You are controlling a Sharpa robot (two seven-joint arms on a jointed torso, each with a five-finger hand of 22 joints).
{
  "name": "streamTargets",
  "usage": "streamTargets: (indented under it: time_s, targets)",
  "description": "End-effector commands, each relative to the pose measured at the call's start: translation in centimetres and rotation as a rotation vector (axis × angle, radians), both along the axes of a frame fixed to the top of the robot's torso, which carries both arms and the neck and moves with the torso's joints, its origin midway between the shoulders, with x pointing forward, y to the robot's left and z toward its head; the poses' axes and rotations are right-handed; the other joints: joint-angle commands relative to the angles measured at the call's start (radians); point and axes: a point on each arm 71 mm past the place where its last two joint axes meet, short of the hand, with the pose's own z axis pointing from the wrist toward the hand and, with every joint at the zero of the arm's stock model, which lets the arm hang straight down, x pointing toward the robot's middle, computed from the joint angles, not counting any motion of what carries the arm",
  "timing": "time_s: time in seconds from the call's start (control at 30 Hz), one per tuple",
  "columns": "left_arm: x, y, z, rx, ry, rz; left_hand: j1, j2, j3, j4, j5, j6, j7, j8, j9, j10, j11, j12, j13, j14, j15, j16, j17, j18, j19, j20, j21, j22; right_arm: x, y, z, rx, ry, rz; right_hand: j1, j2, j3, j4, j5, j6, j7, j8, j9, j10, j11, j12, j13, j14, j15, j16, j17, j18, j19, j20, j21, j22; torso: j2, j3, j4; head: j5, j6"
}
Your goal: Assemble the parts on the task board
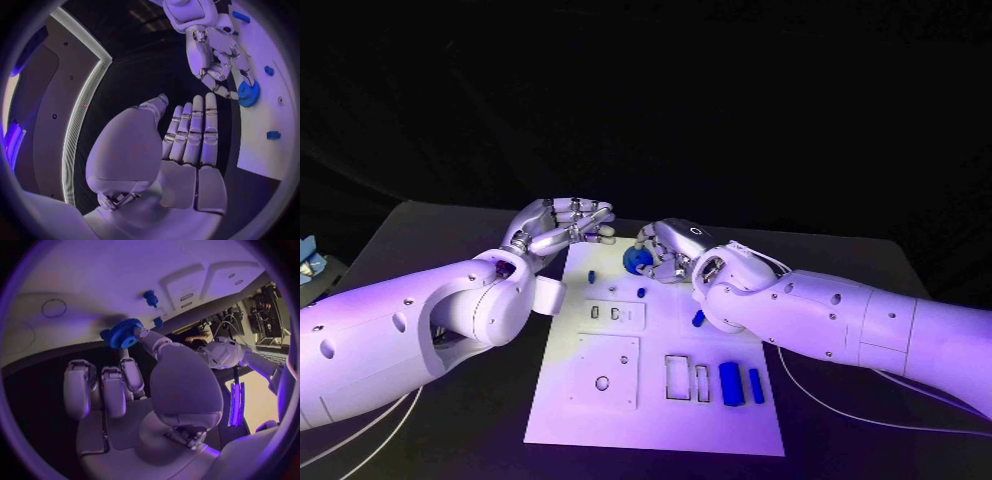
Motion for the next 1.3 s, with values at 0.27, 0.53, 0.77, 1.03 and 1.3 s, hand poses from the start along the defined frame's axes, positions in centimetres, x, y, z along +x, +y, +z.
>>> streamTargets:
  time_s: [0.27,0.53,0.77,1.03,1.3]
  targets:
    - [0.0,-0.3,0.1,-0.005,-0.007,-0.019,-0.003,-0.01,0.008,-0.002,0.004,0.007,0.003,-0.004,-0.002,0.007,-0.003,-0.007,0.0,-0.008,-0.002,-0.006,0.001,0.002,-0.005,0.0,0.004,0.001,0.2,0.5,-0.7,-0.021,0.019,0.009,-0.015,-0.007,-0.003,0.008,0.002,0.006,-0.018,-0.016,0.019,-0.008,0.003,-0.013,-0.014,0.072,-0.002,0.004,0.099,-0.019,0.001,-0.002,0.0,0.07,-0.001,0.0005,0.0,0.0,-0.002]
    - [0.0,-0.3,0.1,-0.005,-0.007,-0.019,-0.003,-0.01,0.008,-0.002,0.004,0.007,0.003,-0.004,-0.002,0.007,-0.003,-0.007,0.0,-0.008,-0.002,-0.006,0.001,0.002,-0.005,0.0,0.004,0.001,0.4,0.5,-0.9,-0.023,0.026,0.005,-0.028,-0.017,-0.012,0.015,-0.002,-0.02,-0.007,-0.041,0.014,-0.025,0.012,-0.029,-0.032,0.071,0.006,0.003,0.095,-0.017,-0.004,0.004,-0.006,0.064,0.0,0.0008,0.0002,0.0,-0.003]
    - [0.0,-0.3,0.1,-0.003,-0.005,-0.017,-0.003,-0.01,0.008,-0.002,0.004,0.007,0.003,-0.004,-0.002,0.007,-0.003,-0.007,0.0,-0.008,-0.002,-0.006,0.001,0.002,-0.005,0.0,0.004,0.001,0.6,0.3,-1.1,-0.022,0.048,0.0,-0.034,-0.027,-0.027,0.023,-0.001,-0.086,0.014,-0.109,-0.004,-0.033,0.032,-0.031,-0.036,0.07,0.023,0.004,0.096,-0.016,-0.009,0.019,-0.013,0.06,0.0,0.001,-0.0011,0.0,-0.004]
    - [0.0,-0.2,0.1,-0.002,-0.005,-0.014,-0.004,-0.01,0.008,-0.002,0.004,0.006,0.005,-0.005,-0.002,0.007,-0.002,-0.008,0.0,-0.008,-0.001,-0.007,0.002,0.002,-0.006,0.0,0.005,0.001,0.4,0.0,-1.1,-0.012,0.052,0.006,-0.047,-0.035,-0.046,0.034,0.007,-0.09,0.017,-0.126,-0.008,-0.037,0.036,-0.03,-0.038,0.071,0.028,0.005,0.101,-0.015,-0.009,0.024,-0.014,0.061,0.0,0.0017,-0.0012,0.0,-0.003]
    - [0.1,0.0,0.1,0.0,-0.005,-0.008,-0.004,-0.01,0.009,-0.002,0.004,0.006,0.005,-0.006,-0.003,0.007,-0.002,-0.009,0.0,-0.007,-0.001,-0.007,0.003,0.002,-0.006,0.0,0.005,0.001,-0.3,-1.2,-0.7,0.015,0.053,0.008,-0.053,-0.032,-0.052,0.042,0.012,-0.081,0.016,-0.128,-0.006,-0.035,0.036,-0.027,-0.036,0.071,0.028,0.005,0.101,-0.015,-0.009,0.026,-0.014,0.062,0.0,0.0025,-0.0027,0.0,-0.003]
